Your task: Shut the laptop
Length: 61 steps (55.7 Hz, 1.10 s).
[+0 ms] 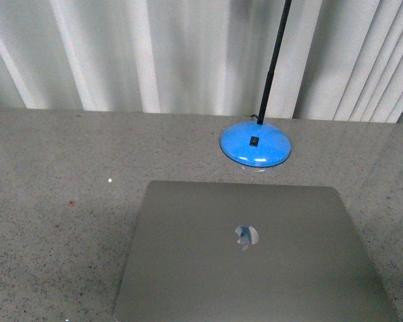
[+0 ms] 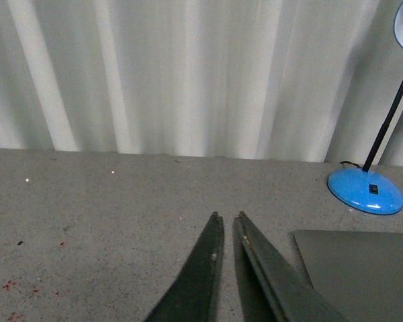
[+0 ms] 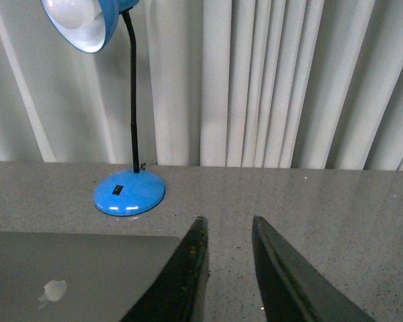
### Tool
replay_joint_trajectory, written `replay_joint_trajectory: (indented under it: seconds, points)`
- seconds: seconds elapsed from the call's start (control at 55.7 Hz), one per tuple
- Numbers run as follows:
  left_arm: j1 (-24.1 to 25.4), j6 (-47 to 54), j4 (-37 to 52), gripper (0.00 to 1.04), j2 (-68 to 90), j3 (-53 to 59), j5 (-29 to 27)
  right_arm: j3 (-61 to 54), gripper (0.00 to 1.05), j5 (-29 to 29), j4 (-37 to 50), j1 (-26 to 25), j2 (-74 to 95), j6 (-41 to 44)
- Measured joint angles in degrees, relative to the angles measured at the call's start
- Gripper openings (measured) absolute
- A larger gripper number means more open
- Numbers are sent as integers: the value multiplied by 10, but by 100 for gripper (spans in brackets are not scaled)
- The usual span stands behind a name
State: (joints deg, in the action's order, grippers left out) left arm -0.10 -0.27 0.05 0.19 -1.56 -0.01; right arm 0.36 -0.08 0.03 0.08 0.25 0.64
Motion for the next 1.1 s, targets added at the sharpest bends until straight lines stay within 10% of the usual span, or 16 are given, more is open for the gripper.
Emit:
replay_joint_trajectory:
  seconds: [0.431,1.096]
  points:
    - [0,0,0,100,0,0,0,0,99,0,0,0,0,0]
    - [0,0,0,98,0,0,0,0,97,0,0,0,0,0]
